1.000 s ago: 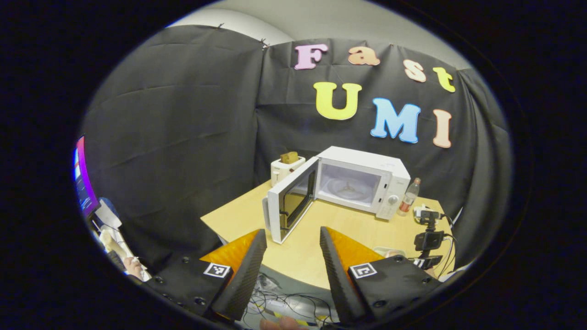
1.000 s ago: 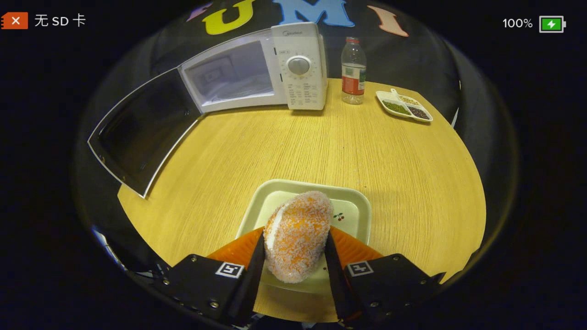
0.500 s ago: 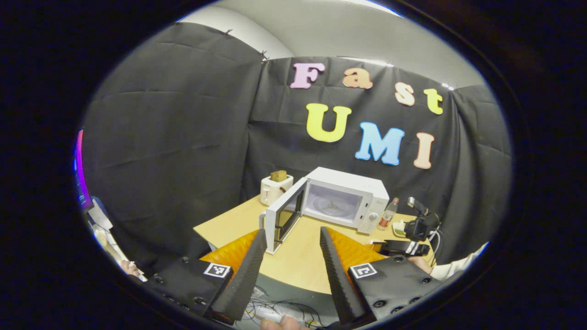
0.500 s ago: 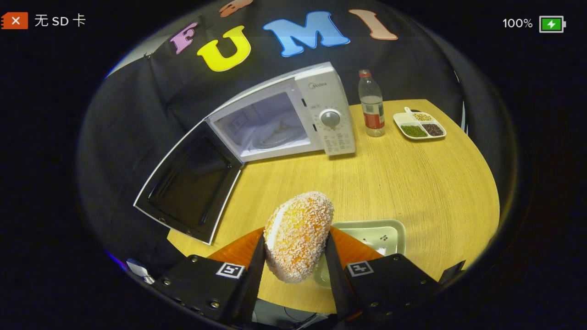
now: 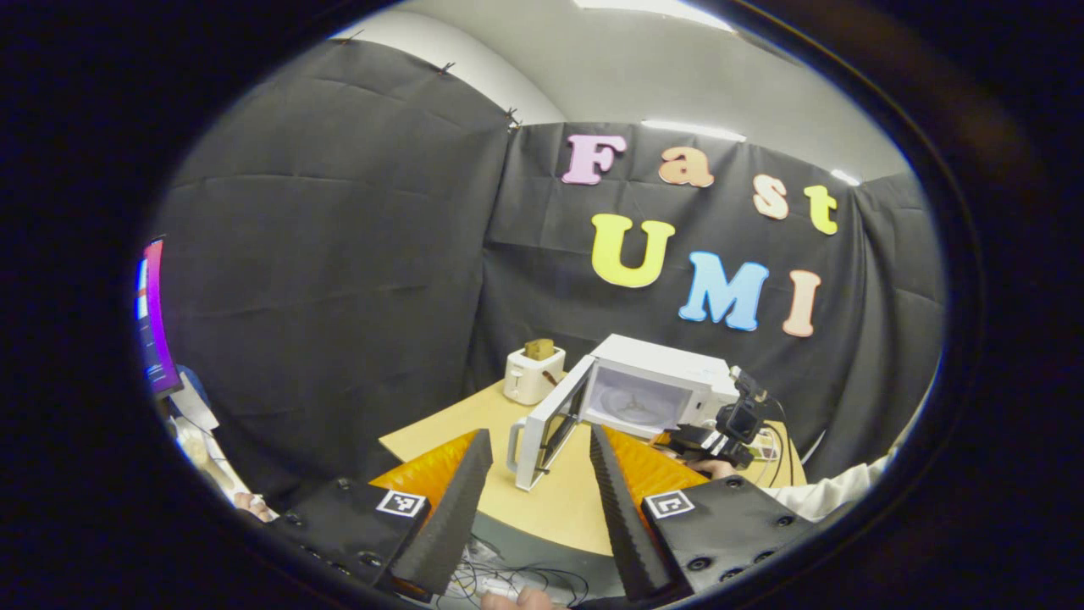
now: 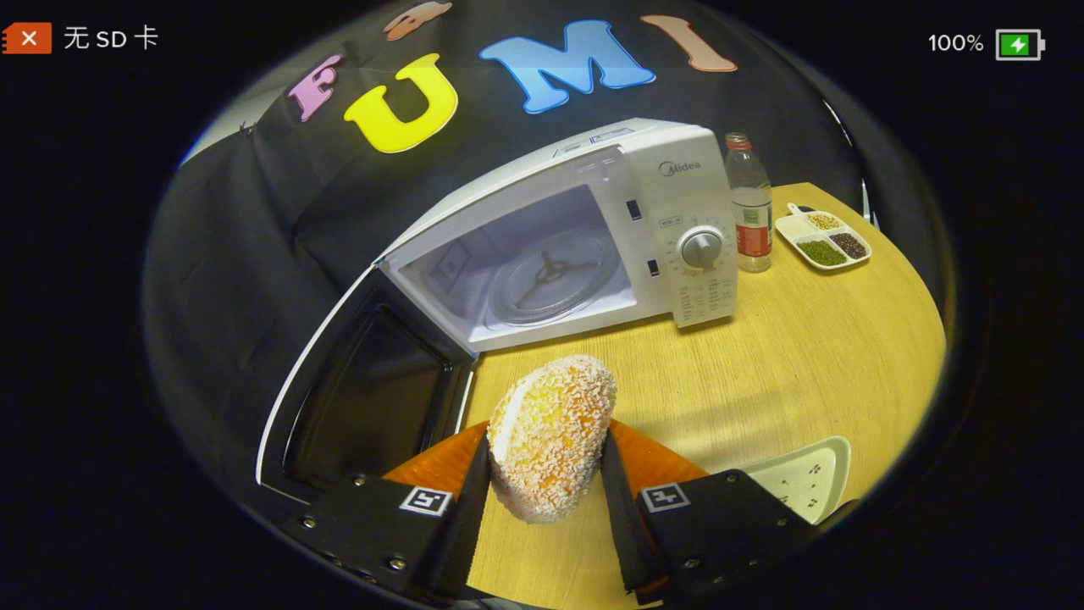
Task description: Open the microwave oven with the left hand, put the food in, and close the microwave oven.
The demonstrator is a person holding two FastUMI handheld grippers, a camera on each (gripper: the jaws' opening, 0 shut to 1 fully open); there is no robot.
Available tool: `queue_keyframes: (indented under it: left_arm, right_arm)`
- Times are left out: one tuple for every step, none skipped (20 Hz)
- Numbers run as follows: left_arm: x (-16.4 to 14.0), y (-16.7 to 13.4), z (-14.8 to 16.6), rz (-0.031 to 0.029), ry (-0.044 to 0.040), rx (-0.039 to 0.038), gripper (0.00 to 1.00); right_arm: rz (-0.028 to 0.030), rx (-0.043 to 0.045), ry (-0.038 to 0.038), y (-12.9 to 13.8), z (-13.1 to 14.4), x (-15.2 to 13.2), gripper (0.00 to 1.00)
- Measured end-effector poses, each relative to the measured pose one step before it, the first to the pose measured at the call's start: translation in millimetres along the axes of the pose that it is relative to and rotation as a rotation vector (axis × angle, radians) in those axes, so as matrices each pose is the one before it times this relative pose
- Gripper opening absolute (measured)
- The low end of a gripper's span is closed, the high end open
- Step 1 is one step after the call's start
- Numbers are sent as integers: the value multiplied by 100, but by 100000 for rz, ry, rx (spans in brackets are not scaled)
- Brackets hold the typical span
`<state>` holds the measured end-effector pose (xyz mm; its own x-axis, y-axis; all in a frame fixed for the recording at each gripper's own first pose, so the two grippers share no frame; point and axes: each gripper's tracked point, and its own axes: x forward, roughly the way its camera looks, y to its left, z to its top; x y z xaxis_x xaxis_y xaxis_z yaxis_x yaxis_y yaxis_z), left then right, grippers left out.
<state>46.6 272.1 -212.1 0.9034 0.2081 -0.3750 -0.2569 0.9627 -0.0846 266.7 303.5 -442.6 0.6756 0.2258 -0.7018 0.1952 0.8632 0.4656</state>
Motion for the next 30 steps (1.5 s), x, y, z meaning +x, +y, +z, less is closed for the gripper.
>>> queue_keyframes:
  left_arm:
    - [460, 209, -357, 1848, 1806, -203, 79]
    - [469, 130, -77, 1785, 1194, -505, 79]
    - [644, 64, -80, 1447, 686, -672, 79]
    - [709, -132, -481, 1275, 1319, -449, 79]
    - [636, -62, -395, 1456, 2194, -186, 79]
    - [520, 59, -399, 1494, 1362, 91, 79]
    - [366, -61, -290, 1052, 1031, 149, 79]
    - [139, -158, -378, 435, 700, -158, 79]
    - [30, -219, -309, -195, 727, -308, 84]
    - [-195, -87, -103, -352, -424, -173, 73]
    - [-145, -62, 112, -490, -895, 322, 74]
    - [-406, 74, -230, -178, 247, 676, 74]
    - [-639, -143, -158, -776, 409, 627, 79]
    - [-860, -228, 345, -1890, -1690, 1048, 74]
    - [-606, -74, 497, -1340, -1671, 1707, 74]
    - [-484, 23, -150, -1051, -416, 1154, 76]
    - [-519, -207, -103, -1492, -22, 25, 77]
    - [-434, -235, 32, -1640, -1008, -316, 79]
    - [-233, 43, -113, -646, -649, 57, 79]
    - [-81, 387, -435, 186, 620, -38, 79]
    - [-256, 120, 142, -18, -171, -420, 81]
    - [-271, -43, 194, -706, -1138, -635, 83]
    - [-162, 13, 270, -502, -585, -161, 84]
    - [51, 170, -119, 23, 301, 335, 79]
    - [-52, 203, 52, -180, -10, 286, 73]
    - [54, 51, 12, -384, -120, 341, 73]
    - [250, 131, 133, -270, -108, 101, 74]
    - [342, 193, -64, 88, 258, 150, 73]
    - [384, 362, -2, 762, 313, 374, 74]
    - [396, 437, 273, 1022, 27, 28, 73]
  right_arm:
    - [540, 1752, 406, 292, 361, 1153, 66]
    - [262, 907, -18, 122, 307, 1094, 66]
    - [565, 632, -509, 186, 416, 1043, 66]
    - [1082, 867, -537, 329, 254, 1109, 66]
    - [1222, 1061, 61, 343, 160, 981, 66]
    - [897, 834, 133, 114, -57, 715, 66]
    - [226, 554, -255, -20, 26, 692, 66]
    - [113, 234, 50, -67, -147, 577, 66]
    - [-50, 186, 181, -137, -232, 244, 66]
    - [-350, -853, -542, -57, -62, -86, 66]
    - [-252, -1645, -1855, 110, 192, -516, 66]
    - [-321, -2037, -993, 322, -37, -1174, 66]
    - [434, -1662, -3607, 470, 521, -1608, 66]
    - [504, -2862, -3263, 499, 434, -1627, 66]
    - [140, -1358, -3416, 436, 475, -2089, 66]
    - [-734, -699, -3232, 543, 439, -2122, 66]
    - [-1470, -496, -3044, 203, 568, -2280, 66]
    - [-1472, -1461, -5094, 283, 975, -2057, 63]
    - [1112, -1884, -4801, 722, 1032, -1928, 66]
    - [3254, -1743, -1015, 1121, 205, -1965, 66]
    - [3728, -1741, -1472, 1348, 468, -1257, 66]
    - [-685, -1562, -1557, 278, 473, -1312, 66]
    - [1406, 425, -1080, 720, 459, -968, 66]
    - [-955, -2264, -1254, 650, 452, -559, 66]
    - [415, -3402, -2978, 1104, 748, -1007, 66]
    - [2479, -2099, -3259, 1664, 644, 165, 66]
    - [2592, -1372, -2182, 1342, 335, 751, 66]
    - [2119, 1246, 870, 1111, -352, 846, 66]
    - [691, 2762, 1629, 359, -732, 1351, 66]
    - [-1539, 2074, 1888, -712, -687, 1827, 66]
